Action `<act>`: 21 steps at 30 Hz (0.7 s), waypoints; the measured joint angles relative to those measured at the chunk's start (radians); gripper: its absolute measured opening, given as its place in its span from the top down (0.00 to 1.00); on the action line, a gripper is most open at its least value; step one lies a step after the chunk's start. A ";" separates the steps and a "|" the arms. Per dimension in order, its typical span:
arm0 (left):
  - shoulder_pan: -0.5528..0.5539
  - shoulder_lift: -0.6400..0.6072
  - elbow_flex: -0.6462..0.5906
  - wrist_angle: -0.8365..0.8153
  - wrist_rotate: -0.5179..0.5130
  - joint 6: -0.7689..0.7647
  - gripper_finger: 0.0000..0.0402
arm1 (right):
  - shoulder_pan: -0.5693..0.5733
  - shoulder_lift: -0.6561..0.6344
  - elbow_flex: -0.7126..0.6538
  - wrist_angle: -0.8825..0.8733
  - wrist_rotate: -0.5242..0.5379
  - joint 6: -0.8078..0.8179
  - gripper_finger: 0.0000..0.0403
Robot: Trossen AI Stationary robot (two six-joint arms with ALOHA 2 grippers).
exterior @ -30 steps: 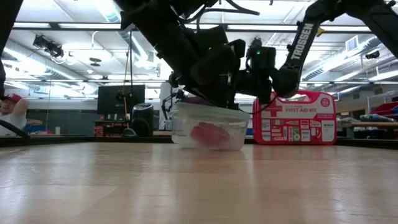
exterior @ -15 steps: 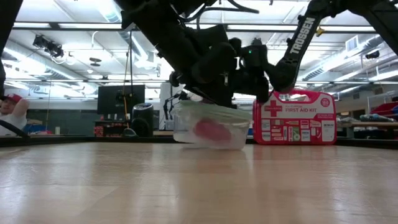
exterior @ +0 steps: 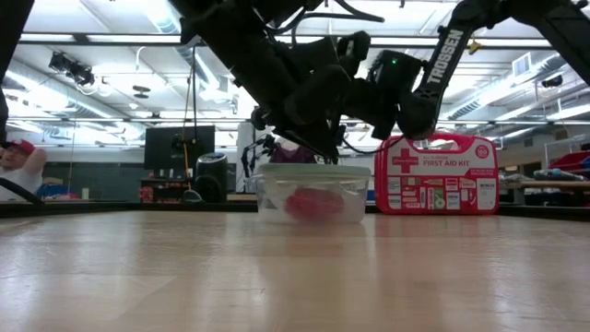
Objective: Roll bandage
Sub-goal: Close the plastic container
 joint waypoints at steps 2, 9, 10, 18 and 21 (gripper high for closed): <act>0.000 0.000 0.000 0.001 0.000 -0.001 0.81 | -0.008 0.005 0.001 -0.126 0.002 -0.105 0.63; -0.006 0.000 0.000 0.004 -0.001 -0.003 0.81 | -0.027 0.021 -0.003 -0.370 -0.025 -0.316 0.63; -0.006 0.000 0.000 0.005 0.000 -0.002 0.81 | -0.023 0.022 -0.005 -0.312 -0.023 -0.267 0.63; -0.006 0.000 0.000 0.000 0.000 0.002 0.81 | -0.019 0.001 0.000 -0.008 -0.016 -0.006 0.63; -0.006 0.000 0.000 0.000 0.000 0.000 0.81 | -0.026 -0.002 0.003 -0.115 -0.018 -0.110 0.63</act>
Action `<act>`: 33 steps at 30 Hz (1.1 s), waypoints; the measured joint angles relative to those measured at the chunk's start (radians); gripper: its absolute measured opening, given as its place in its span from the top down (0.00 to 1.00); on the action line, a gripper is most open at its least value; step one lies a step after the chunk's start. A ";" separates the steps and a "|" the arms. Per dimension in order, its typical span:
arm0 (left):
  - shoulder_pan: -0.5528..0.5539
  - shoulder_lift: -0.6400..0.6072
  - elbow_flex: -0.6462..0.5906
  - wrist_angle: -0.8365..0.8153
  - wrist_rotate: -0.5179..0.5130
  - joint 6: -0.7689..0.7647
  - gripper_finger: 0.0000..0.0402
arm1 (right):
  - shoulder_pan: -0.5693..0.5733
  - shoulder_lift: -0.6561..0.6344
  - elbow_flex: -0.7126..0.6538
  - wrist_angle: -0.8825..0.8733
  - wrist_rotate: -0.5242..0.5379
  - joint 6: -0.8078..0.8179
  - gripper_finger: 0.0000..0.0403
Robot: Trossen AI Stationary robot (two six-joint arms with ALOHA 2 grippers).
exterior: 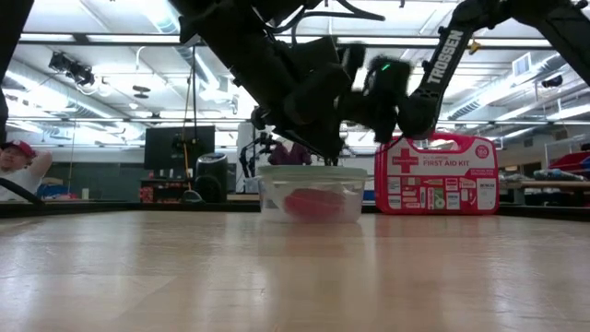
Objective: Roll bandage
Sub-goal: Close the plastic container
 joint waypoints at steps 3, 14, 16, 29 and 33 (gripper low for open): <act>0.000 0.000 0.000 0.003 0.000 -0.002 0.81 | -0.013 0.018 -0.015 -0.359 -0.014 -0.215 0.63; -0.003 -0.002 0.002 0.006 0.008 -0.010 0.81 | -0.019 -0.025 -0.052 0.119 -0.006 0.076 0.63; -0.004 -0.002 0.002 0.004 0.008 -0.015 0.81 | -0.030 -0.034 -0.055 0.112 -0.004 0.081 0.63; -0.008 -0.003 0.002 0.012 0.012 -0.028 0.81 | -0.063 -0.024 -0.087 -0.335 0.009 -0.336 0.63; -0.008 -0.004 0.002 0.005 0.016 -0.026 0.81 | -0.053 -0.023 -0.087 -0.159 0.000 -0.209 0.63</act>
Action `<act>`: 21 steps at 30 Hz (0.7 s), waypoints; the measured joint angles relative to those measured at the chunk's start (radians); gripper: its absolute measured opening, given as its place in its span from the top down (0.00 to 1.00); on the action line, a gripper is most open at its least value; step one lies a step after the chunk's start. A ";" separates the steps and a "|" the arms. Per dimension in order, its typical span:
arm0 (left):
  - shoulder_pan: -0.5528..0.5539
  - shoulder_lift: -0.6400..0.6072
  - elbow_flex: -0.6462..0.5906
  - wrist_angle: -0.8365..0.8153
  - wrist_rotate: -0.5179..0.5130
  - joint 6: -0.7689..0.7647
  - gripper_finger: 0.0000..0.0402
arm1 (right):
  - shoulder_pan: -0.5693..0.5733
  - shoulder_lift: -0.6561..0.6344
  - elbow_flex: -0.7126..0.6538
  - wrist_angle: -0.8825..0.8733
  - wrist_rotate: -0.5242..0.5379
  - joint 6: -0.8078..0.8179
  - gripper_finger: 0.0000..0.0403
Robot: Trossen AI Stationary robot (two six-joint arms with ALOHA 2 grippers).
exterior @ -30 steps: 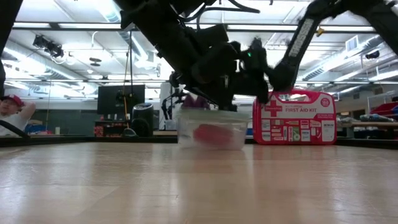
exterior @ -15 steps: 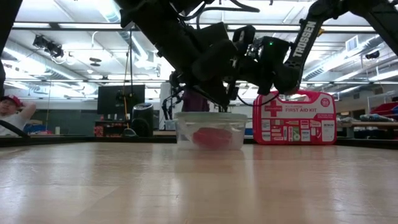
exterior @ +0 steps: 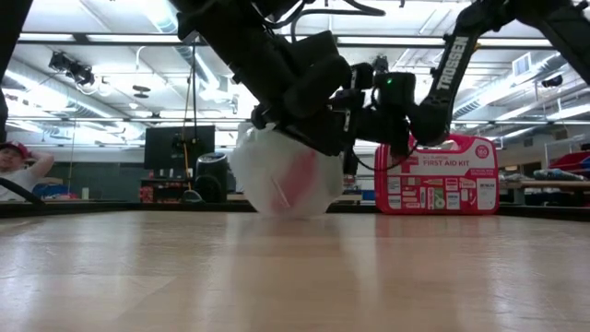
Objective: Roll bandage
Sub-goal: Close the plastic container
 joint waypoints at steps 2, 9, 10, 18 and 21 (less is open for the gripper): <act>0.000 0.000 0.000 -0.010 0.001 0.000 0.81 | 0.003 -0.003 0.000 0.096 -0.001 0.058 0.63; 0.000 0.000 0.000 -0.024 0.008 -0.009 0.81 | 0.037 -0.020 0.002 0.205 -0.016 0.150 0.63; 0.000 -0.001 0.000 -0.023 0.015 -0.017 0.81 | 0.041 -0.022 0.002 0.205 -0.016 0.146 0.63; -0.014 -0.054 0.000 -0.021 0.042 -0.027 0.81 | 0.041 -0.022 0.002 0.235 -0.016 0.135 0.63; -0.022 -0.095 0.000 -0.025 0.025 -0.035 0.81 | 0.041 -0.022 0.002 0.287 -0.018 0.139 0.63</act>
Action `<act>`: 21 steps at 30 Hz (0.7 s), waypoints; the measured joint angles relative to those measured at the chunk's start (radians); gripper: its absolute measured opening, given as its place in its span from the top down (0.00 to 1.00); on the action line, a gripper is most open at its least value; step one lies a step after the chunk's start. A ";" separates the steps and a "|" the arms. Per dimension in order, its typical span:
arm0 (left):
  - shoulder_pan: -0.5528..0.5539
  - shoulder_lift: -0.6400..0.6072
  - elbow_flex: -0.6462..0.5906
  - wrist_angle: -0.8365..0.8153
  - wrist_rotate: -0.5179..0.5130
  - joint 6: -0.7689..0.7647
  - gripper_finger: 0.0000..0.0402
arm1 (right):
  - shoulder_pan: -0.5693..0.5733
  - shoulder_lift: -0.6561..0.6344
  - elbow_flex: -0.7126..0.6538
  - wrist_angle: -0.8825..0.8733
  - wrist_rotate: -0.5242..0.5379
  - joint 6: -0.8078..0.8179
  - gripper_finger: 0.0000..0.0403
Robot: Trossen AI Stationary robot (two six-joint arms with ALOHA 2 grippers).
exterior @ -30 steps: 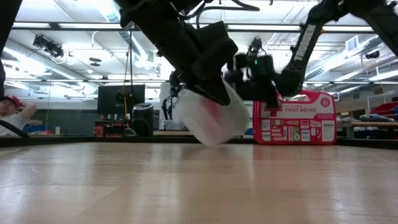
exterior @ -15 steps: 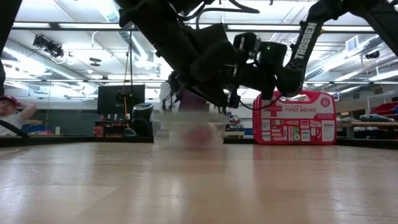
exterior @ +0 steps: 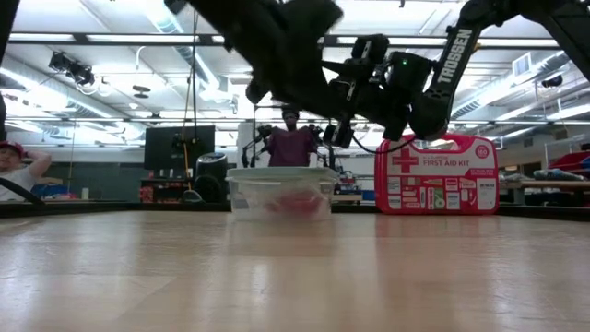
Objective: Roll bandage
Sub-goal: Close the plastic container
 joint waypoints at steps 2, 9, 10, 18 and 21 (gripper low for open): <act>-0.003 -0.031 0.000 -0.002 -0.004 -0.010 0.81 | 0.000 -0.018 -0.004 -0.004 -0.004 -0.010 0.63; -0.032 -0.116 0.000 0.033 -0.005 -0.011 0.81 | 0.002 -0.176 -0.076 -0.003 0.021 -0.091 0.63; -0.036 -0.123 0.000 0.046 0.005 -0.007 0.81 | 0.002 -0.208 -0.090 -0.003 0.025 -0.103 0.63; -0.055 -0.131 -0.005 0.280 0.154 0.064 0.81 | 0.018 -0.469 -0.229 -0.125 0.085 -0.249 0.63; -0.068 -0.131 -0.067 0.482 0.232 0.098 0.81 | 0.046 -0.564 -0.279 -0.260 0.126 -0.360 0.63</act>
